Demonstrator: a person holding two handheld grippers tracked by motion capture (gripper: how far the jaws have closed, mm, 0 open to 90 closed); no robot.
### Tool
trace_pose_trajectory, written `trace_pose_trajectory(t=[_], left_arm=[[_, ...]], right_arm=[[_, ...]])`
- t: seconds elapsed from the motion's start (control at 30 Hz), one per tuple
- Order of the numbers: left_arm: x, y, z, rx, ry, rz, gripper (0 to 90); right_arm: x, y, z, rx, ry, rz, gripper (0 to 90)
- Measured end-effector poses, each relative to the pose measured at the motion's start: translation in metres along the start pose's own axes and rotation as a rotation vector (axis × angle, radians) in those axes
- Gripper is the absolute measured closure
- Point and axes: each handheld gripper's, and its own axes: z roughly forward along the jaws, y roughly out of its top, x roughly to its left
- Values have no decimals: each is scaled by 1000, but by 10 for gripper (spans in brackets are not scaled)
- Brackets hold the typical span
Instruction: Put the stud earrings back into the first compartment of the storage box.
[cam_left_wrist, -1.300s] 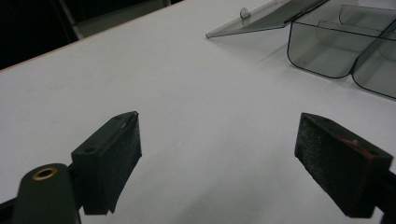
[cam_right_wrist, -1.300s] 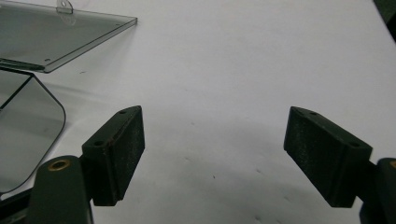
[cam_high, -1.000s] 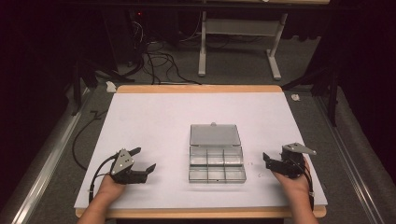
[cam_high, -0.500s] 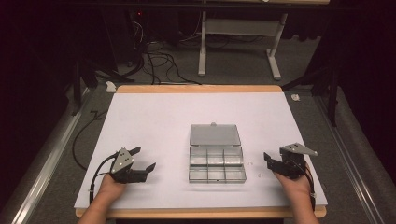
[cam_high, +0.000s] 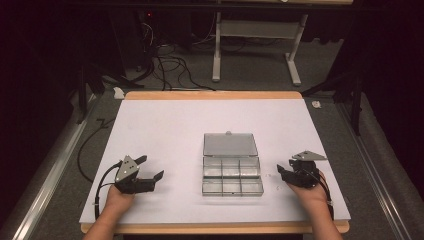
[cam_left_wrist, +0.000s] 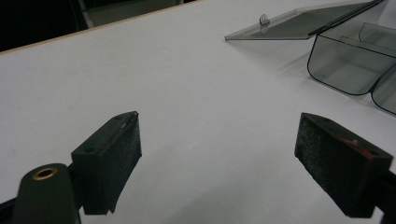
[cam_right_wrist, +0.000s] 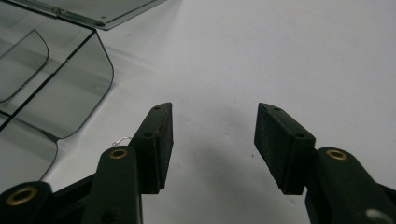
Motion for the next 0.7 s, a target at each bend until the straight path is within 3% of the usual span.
trace_pose_trajectory(t=[0.17,0.4,0.7], left_arm=[[-2,0,2,11,-15,27,151],[-3,0,3,19,18,15,151],[-5,-1,3,11,9,28,151]], right_arm=[[2,5,1,47,-18,6,473],[5,6,0,111,-7,12,472],[10,5,-1,185,-11,7,486]])
